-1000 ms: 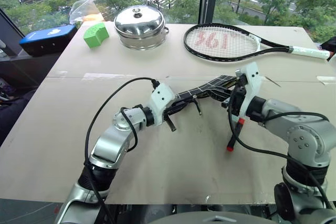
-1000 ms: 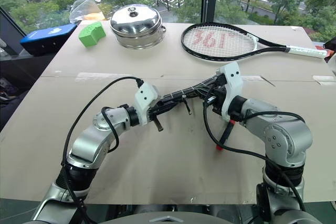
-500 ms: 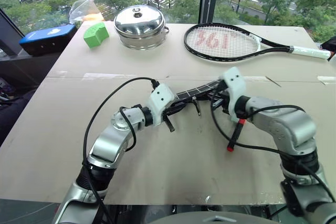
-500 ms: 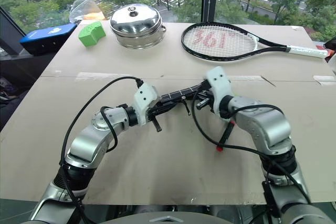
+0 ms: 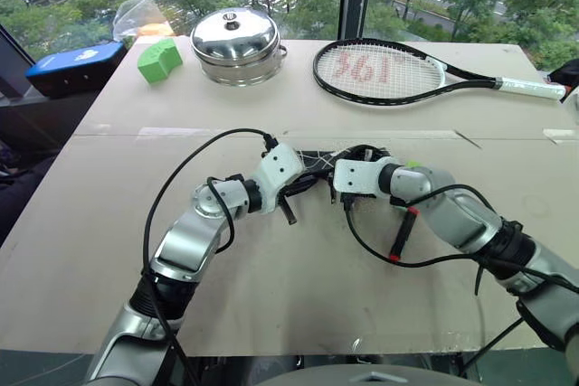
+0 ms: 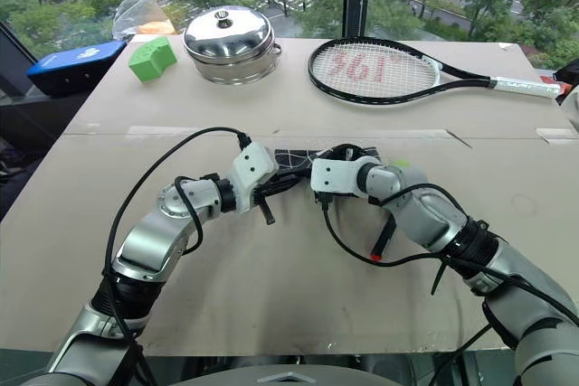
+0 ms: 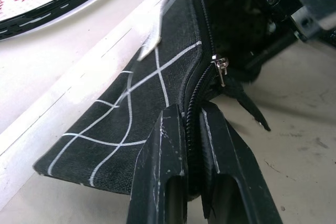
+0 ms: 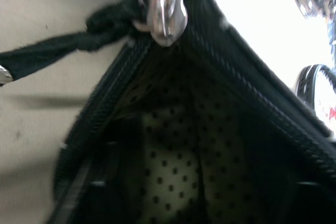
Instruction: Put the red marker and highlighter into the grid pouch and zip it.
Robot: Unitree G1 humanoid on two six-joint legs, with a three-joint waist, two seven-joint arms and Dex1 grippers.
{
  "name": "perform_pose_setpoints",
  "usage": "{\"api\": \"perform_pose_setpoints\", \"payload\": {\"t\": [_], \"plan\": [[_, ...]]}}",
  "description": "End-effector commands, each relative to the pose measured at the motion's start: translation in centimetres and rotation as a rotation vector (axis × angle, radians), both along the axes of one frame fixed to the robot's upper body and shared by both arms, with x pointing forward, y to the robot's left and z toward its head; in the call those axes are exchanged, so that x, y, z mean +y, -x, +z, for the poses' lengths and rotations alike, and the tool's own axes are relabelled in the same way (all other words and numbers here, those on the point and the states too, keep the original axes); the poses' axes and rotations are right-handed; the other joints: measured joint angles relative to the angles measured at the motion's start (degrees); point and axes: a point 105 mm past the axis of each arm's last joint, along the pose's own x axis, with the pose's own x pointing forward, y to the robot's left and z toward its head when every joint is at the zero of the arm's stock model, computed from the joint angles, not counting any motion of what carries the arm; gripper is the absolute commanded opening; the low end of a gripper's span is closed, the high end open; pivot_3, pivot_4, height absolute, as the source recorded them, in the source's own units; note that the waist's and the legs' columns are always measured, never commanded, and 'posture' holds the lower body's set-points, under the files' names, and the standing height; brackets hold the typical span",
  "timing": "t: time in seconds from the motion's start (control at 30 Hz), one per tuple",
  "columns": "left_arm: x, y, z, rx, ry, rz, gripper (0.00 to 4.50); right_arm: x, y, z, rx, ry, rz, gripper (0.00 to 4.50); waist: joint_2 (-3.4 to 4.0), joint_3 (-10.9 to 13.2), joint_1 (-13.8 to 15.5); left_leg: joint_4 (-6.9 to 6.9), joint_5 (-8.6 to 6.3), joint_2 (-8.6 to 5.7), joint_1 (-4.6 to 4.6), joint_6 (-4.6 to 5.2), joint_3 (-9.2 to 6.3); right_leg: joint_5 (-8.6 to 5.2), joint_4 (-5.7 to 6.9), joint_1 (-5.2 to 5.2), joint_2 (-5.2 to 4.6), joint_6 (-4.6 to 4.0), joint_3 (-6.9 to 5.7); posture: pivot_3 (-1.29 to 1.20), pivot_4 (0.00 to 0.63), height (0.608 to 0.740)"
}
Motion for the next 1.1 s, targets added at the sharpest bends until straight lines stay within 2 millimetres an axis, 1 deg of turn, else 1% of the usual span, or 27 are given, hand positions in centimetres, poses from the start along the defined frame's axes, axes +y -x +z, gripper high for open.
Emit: {"api": "perform_pose_setpoints", "payload": {"t": [0.03, 0.07, 0.13, 0.17, 0.27, 0.37, 0.43, 0.47, 0.57, 0.63, 0.67, 0.8, 0.9, 0.97, 1.0, 1.07, 1.1], "plan": [[0.0, -0.3, 1.4, -0.058, 0.005, -0.012, 0.00, -0.1, -0.4, 1.1, -0.040, -0.001, -0.001, 4.20, 0.00, 0.0, -0.1, 0.00, 0.00, 0.00, 0.01, -0.01, 0.00, 0.00, 0.00, 0.00, -0.01, 0.00, 0.00, 0.00, 0.150, 0.740], [0.0, -0.4, 1.4, -0.057, 0.004, -0.009, 0.00, -0.2, -0.4, 1.1, -0.046, 0.002, -0.003, 4.46, 0.00, 0.0, -0.1, 0.00, 0.01, 0.00, 0.01, -0.01, 0.00, 0.00, 0.01, 0.01, -0.01, 0.00, 0.00, 0.00, 0.150, 0.740], [0.3, -0.6, 1.4, -0.053, 0.002, -0.001, 0.00, -0.5, -0.5, 1.4, -0.060, 0.003, -0.014, 4.46, 0.00, 0.0, -0.1, 0.01, 0.01, 0.00, 0.02, -0.02, 0.01, 0.00, 0.01, 0.02, -0.01, 0.00, 0.00, 0.00, 0.150, 0.740], [0.5, -0.7, 1.3, -0.050, 0.001, 0.005, 0.00, -0.8, -0.3, 1.6, -0.043, -0.024, -0.032, 4.46, 0.00, 0.0, -0.1, 0.01, 0.01, -0.01, 0.03, -0.02, 0.00, 0.00, 0.01, 0.04, -0.01, 0.00, -0.02, 0.00, 0.150, 0.740], [1.3, -1.1, 1.1, -0.039, -0.002, 0.035, 0.00, -2.0, 0.8, 2.7, 0.097, -0.211, -0.116, 4.46, 0.00, 0.0, 0.1, 0.01, 0.01, -0.01, 0.03, -0.02, -0.02, 0.00, 0.01, 0.07, -0.03, 0.00, -0.04, 0.00, 0.150, 0.740], [2.1, -1.4, 1.1, -0.037, -0.005, 0.058, 0.00, -3.3, 2.8, 4.9, 0.232, -0.456, -0.204, 4.46, 0.00, 0.0, 0.3, 0.01, 0.01, 0.00, 0.00, -0.02, -0.07, 0.01, 0.01, 0.07, -0.11, 0.00, -0.09, 0.00, 0.150, 0.740], [2.4, -1.5, 1.1, -0.036, -0.005, 0.066, 0.00, -4.2, 3.7, 5.8, 0.265, -0.548, -0.260, 4.46, 0.00, 0.0, 0.4, 0.02, 0.01, 0.02, 0.00, -0.02, -0.10, 0.02, 0.03, 0.08, -0.13, -0.01, -0.10, 0.00, 0.150, 0.740], [2.5, -1.6, 1.1, -0.036, -0.006, 0.070, 0.00, -4.8, 4.3, 5.8, 0.284, -0.574, -0.301, 4.46, 0.00, 0.0, 0.4, 0.02, 0.01, 0.01, 0.02, -0.02, -0.07, 0.02, 0.04, 0.07, -0.13, -0.01, -0.08, 0.00, 0.150, 0.740], [3.0, -1.6, 1.0, -0.037, -0.011, 0.078, 0.00, -7.3, 5.8, 4.4, 0.320, -0.641, -0.546, 4.46, -0.05, 0.0, 0.9, 0.00, 0.00, 0.01, 0.03, -0.02, -0.14, 0.01, 0.03, 0.08, -0.21, -0.02, -0.13, 0.00, 0.150, 0.740], [3.0, -1.7, 1.0, -0.037, -0.012, 0.079, 0.00, -9.5, 6.6, 3.0, 0.300, -0.595, -0.766, 4.46, 0.03, 0.0, 1.0, -0.01, -0.01, 0.01, -0.01, -0.02, -0.22, 0.01, 0.03, 0.07, -0.23, -0.03, -0.20, 0.00, 0.150, 0.740], [3.0, -1.7, 1.1, -0.038, -0.011, 0.079, 0.00, -10.3, 7.1, 2.3, 0.302, -0.586, -0.844, 4.46, 0.04, 0.0, 1.0, -0.01, -0.01, -0.03, -0.03, -0.02, -0.19, 0.01, 0.03, 0.05, -0.31, -0.04, -0.18, 0.00, 0.150, 0.740], [2.7, -1.8, 1.2, -0.040, -0.003, 0.077, 0.00, -10.4, 8.6, -0.5, 0.404, -0.754, -1.023, 4.46, -0.11, -0.1, 1.0, 0.00, 0.00, -0.06, -0.08, -0.02, -0.24, 0.01, 0.04, 0.01, -0.36, -0.04, -0.24, 0.00, 0.150, 0.740], [2.4, -1.7, 1.2, -0.039, 0.000, 0.070, 0.00, -10.6, 9.0, -2.4, 0.444, -0.792, -1.161, 4.46, -0.03, 0.0, 0.8, -0.02, 0.00, -0.05, -0.08, -0.03, -0.21, 0.01, 0.05, -0.01, -0.27, -0.02, -0.20, 0.00, 0.150, 0.740], [2.3, -1.7, 1.2, -0.039, 0.001, 0.067, 0.00, -9.9, 9.5, -3.4, 0.504, -0.812, -1.184, 4.46, -0.04, 0.0, 0.8, -0.01, 0.00, -0.06, -0.06, -0.03, -0.18, 0.00, 0.05, -0.01, -0.03, -0.01, -0.14, 0.00, 0.150, 0.740], [2.3, -1.6, 1.2, -0.039, 0.001, 0.065, 0.00, -9.6, 9.7, -3.8, 0.528, -0.821, -1.190, 4.22, -0.05, 0.0, 0.9, -0.01, 0.01, -0.06, -0.06, -0.03, -0.17, 0.00, 0.05, -0.01, 0.00, -0.01, -0.11, 0.00, 0.150, 0.740], [2.2, -1.5, 1.3, -0.038, 0.002, 0.060, 0.00, -9.6, 10.3, -4.6, 0.557, -0.814, -1.210, 3.59, -0.12, -0.1, 0.9, -0.01, 0.01, -0.06, -0.03, -0.04, -0.19, -0.01, 0.05, 0.00, 0.03, 0.00, -0.09, 0.00, 0.150, 0.740], [2.2, -1.4, 1.3, -0.038, 0.002, 0.058, 0.00, -9.9, 10.6, -4.6, 0.554, -0.816, -1.222, 3.08, -0.15, -0.1, 0.9, -0.01, 0.00, -0.06, -0.03, -0.04, -0.19, -0.01, 0.04, 0.02, 0.04, 0.00, -0.09, 0.00, 0.150, 0.740]]}}
